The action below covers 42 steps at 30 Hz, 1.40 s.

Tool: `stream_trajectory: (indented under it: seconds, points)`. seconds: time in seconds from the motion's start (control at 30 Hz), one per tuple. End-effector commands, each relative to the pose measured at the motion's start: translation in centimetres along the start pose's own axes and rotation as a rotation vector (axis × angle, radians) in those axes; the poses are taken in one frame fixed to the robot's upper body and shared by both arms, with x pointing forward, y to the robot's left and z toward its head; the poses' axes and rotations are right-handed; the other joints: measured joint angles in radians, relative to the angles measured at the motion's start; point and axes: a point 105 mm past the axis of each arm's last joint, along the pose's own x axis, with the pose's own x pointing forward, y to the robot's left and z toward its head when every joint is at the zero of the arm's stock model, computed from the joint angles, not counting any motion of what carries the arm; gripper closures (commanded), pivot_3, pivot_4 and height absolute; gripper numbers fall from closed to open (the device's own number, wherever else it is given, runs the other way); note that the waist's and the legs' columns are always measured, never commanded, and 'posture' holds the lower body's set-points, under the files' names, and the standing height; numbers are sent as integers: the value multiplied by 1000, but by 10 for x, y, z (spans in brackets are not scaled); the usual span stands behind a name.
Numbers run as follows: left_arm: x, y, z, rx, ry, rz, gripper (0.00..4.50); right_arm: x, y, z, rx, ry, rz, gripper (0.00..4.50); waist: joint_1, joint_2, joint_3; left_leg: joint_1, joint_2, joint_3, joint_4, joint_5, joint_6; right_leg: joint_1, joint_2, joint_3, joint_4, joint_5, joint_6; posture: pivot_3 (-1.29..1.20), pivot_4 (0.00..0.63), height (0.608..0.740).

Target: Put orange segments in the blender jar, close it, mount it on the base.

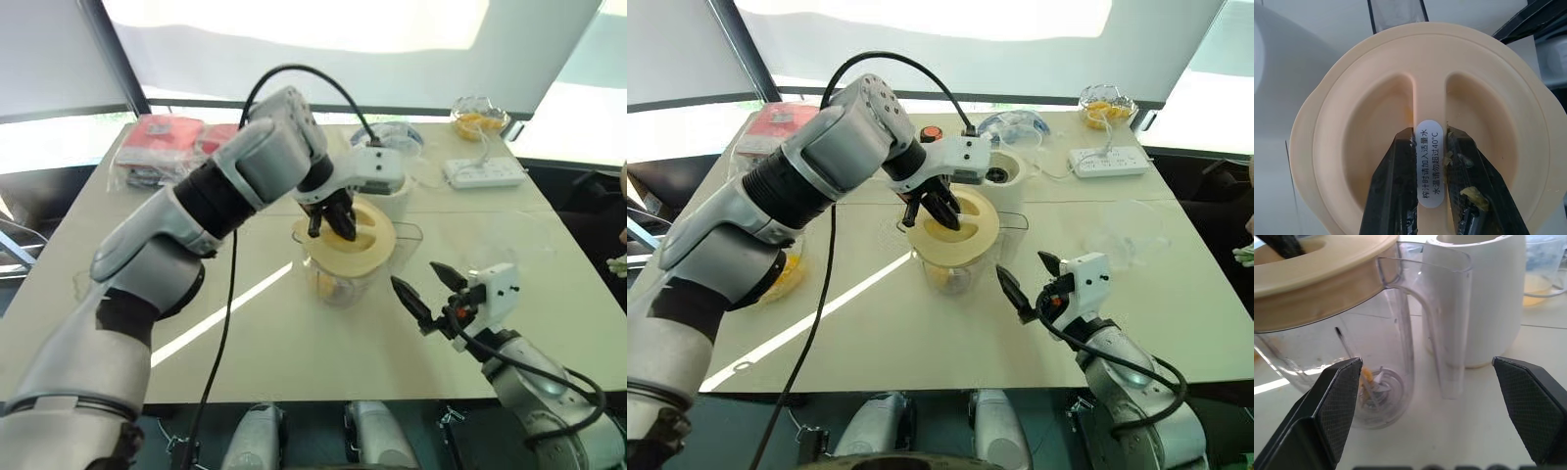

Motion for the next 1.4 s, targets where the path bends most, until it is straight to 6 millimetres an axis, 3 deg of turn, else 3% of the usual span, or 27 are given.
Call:
stream_trajectory:
  seconds: [0.03,0.23,0.47,0.57,0.63,0.73,0.77,1.0,1.23,1.4]
  points:
    - [22,-1,-25,-76,88,-2,4254,8,2,2,-18,-39,10,0,-1,1,-2,0,0,0,0,0,0,0,0,0,0,0,0,0,150,740]
    - [24,-4,-28,-78,77,-15,4254,30,1,-8,-29,-35,26,0,-3,6,-8,0,0,0,0,0,0,0,0,0,0,0,0,0,150,740]
    - [25,-6,-27,-67,71,-24,4254,58,-16,-13,-109,-36,-19,0,-5,6,-9,0,0,0,-1,0,0,0,2,1,0,0,0,0,150,740]
    - [25,-6,-29,-63,72,-26,4254,65,-23,-11,-151,-53,-53,875,-4,6,-9,0,0,0,-1,0,0,0,2,1,0,0,0,0,150,740]
    - [26,-7,-30,-64,71,-28,4254,67,-26,-9,-172,-65,-68,1775,-3,6,-9,0,0,0,-1,0,0,0,2,1,0,0,0,0,150,740]
    - [27,-7,-30,-73,66,-28,4254,68,-25,-8,-184,-69,-68,3483,-4,6,-9,0,0,0,-2,0,0,0,2,1,0,0,0,0,150,740]
    - [27,-8,-29,-79,64,-28,4254,67,-25,-8,-184,-69,-67,3593,-3,6,-9,0,0,0,-2,0,0,0,2,1,0,0,0,0,150,740]
    - [38,-11,-37,-145,50,0,4254,63,-25,-10,-198,-51,-107,3567,0,7,-10,0,0,-1,-2,0,0,0,2,2,-1,0,0,0,150,740]
    - [53,-5,-50,-361,63,110,4254,64,-27,-8,-246,-41,-124,3567,4,11,-14,5,-1,-4,-2,0,0,6,2,2,-8,0,0,0,150,740]
    - [59,-3,-57,-492,86,147,4254,66,-26,-6,-242,-49,-127,3567,4,12,-16,13,-5,-9,-3,-1,-1,19,-3,3,-19,-2,4,0,150,740]
